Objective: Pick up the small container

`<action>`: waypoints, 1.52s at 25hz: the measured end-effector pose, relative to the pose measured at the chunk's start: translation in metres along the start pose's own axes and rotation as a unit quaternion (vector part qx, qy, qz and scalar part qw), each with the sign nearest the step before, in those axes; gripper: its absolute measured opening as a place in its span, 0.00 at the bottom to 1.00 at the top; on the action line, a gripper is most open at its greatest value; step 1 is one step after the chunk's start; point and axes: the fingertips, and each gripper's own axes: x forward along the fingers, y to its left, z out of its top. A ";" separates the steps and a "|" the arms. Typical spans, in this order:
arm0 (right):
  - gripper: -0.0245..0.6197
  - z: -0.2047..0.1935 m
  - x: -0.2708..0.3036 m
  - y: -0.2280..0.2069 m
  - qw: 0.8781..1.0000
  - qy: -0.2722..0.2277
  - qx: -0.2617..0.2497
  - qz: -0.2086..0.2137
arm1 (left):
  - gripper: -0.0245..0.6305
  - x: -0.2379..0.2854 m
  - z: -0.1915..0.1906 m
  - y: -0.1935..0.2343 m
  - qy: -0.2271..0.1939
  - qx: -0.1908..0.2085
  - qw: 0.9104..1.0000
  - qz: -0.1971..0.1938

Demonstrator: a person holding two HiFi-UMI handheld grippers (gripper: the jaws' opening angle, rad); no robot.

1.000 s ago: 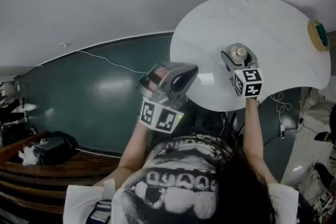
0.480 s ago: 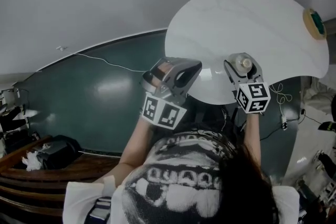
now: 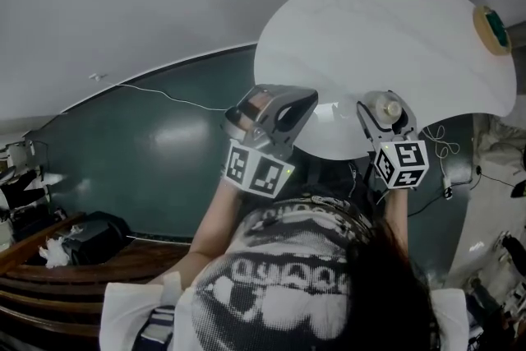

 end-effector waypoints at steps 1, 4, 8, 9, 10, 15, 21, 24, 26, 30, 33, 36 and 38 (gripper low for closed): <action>0.55 -0.001 -0.003 -0.002 1.000 0.000 0.000 -0.001 | 0.05 0.002 0.002 0.000 -0.002 0.000 1.000 -0.001; 0.55 -0.004 -0.011 -0.009 1.000 0.001 0.002 -0.006 | 0.05 0.010 0.009 -0.001 -0.007 0.002 1.000 -0.004; 0.55 -0.010 -0.021 -0.022 1.000 0.005 0.007 -0.017 | 0.05 0.021 0.019 -0.002 -0.016 0.008 1.000 -0.009; 0.55 -0.011 -0.024 -0.026 1.000 0.004 0.008 -0.020 | 0.05 0.024 0.022 -0.002 -0.018 0.010 1.000 -0.011; 0.55 -0.012 -0.026 -0.030 1.000 0.004 0.009 -0.023 | 0.05 0.028 0.024 -0.003 -0.021 0.012 1.000 -0.013; 0.55 -0.018 -0.035 -0.046 0.999 0.003 0.015 -0.033 | 0.05 0.043 0.036 -0.010 -0.028 0.019 0.999 -0.020; 0.55 -0.023 -0.040 -0.054 0.999 0.003 0.018 -0.031 | 0.05 0.050 0.043 -0.021 -0.028 0.021 0.999 -0.025; 0.55 -0.026 -0.040 -0.056 0.999 0.003 0.017 -0.028 | 0.05 0.050 0.043 -0.026 -0.026 0.019 0.999 -0.027; 0.55 -0.028 -0.038 -0.058 1.000 0.003 0.016 -0.025 | 0.05 0.053 0.043 -0.030 -0.024 0.018 0.999 -0.028; 0.55 -0.030 -0.037 -0.055 1.000 0.003 0.016 -0.019 | 0.05 0.050 0.043 -0.033 -0.022 0.017 0.999 -0.028; 0.55 -0.029 -0.039 -0.049 1.000 0.001 0.015 -0.017 | 0.05 0.045 0.046 -0.034 -0.023 0.018 0.999 -0.026; 0.55 -0.031 -0.040 -0.049 1.000 0.000 0.018 -0.015 | 0.05 0.046 0.049 -0.037 -0.025 0.020 0.999 -0.026; 0.55 -0.034 -0.040 -0.051 1.000 0.001 0.019 -0.014 | 0.05 0.049 0.051 -0.039 -0.027 0.021 0.999 -0.027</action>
